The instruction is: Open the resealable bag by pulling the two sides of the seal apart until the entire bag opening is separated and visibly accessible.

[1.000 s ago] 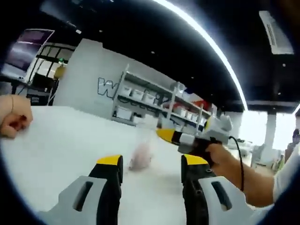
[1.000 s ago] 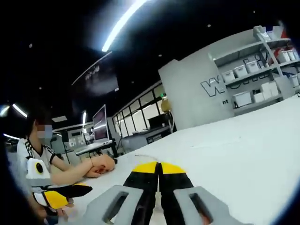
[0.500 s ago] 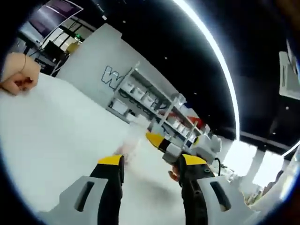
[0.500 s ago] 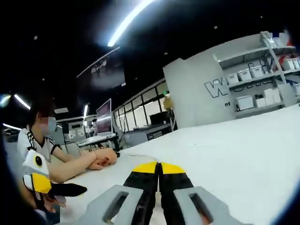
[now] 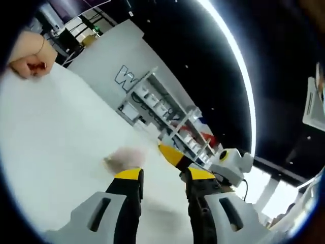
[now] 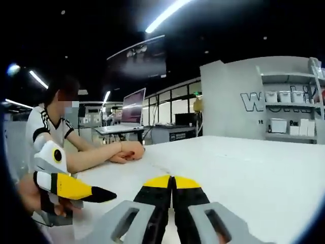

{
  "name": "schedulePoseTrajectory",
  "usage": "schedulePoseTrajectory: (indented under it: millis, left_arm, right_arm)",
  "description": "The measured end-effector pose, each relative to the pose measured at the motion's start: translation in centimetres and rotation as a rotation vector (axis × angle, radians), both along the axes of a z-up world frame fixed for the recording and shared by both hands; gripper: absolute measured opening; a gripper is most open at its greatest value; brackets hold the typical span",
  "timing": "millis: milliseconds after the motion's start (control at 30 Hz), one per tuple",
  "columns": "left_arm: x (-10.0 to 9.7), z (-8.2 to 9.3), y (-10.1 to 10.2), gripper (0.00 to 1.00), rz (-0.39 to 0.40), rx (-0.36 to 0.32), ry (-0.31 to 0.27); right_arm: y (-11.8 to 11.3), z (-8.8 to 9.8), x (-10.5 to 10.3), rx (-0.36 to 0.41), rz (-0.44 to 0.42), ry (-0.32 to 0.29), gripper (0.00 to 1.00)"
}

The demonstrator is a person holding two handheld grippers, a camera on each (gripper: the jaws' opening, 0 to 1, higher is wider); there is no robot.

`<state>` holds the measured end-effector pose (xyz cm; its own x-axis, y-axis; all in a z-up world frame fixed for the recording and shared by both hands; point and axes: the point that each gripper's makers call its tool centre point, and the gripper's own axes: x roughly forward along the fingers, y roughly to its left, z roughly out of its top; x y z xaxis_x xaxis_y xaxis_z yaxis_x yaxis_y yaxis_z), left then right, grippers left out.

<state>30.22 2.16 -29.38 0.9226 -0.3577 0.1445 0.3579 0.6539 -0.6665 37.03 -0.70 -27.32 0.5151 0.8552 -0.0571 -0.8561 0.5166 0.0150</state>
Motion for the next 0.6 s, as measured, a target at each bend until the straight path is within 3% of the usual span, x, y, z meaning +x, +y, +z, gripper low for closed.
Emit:
schedulePoseTrajectory:
  millis: [300, 433, 600]
  left_arm:
    - [0.0, 0.1, -0.1, 0.33, -0.006, -0.039, 0.01]
    - [0.1, -0.4, 0.3, 0.28, 0.017, -0.041, 0.033]
    - [0.0, -0.8, 0.8, 0.2, 0.03, -0.096, 0.049]
  right_arm:
    - [0.2, -0.6, -3.3, -0.064, 0.033, -0.041, 0.0]
    - [0.3, -0.8, -4.9, -0.079, 0.055, -0.058, 0.0]
    - [0.4, -1.1, -6.3, -0.065, 0.079, -0.055, 0.0]
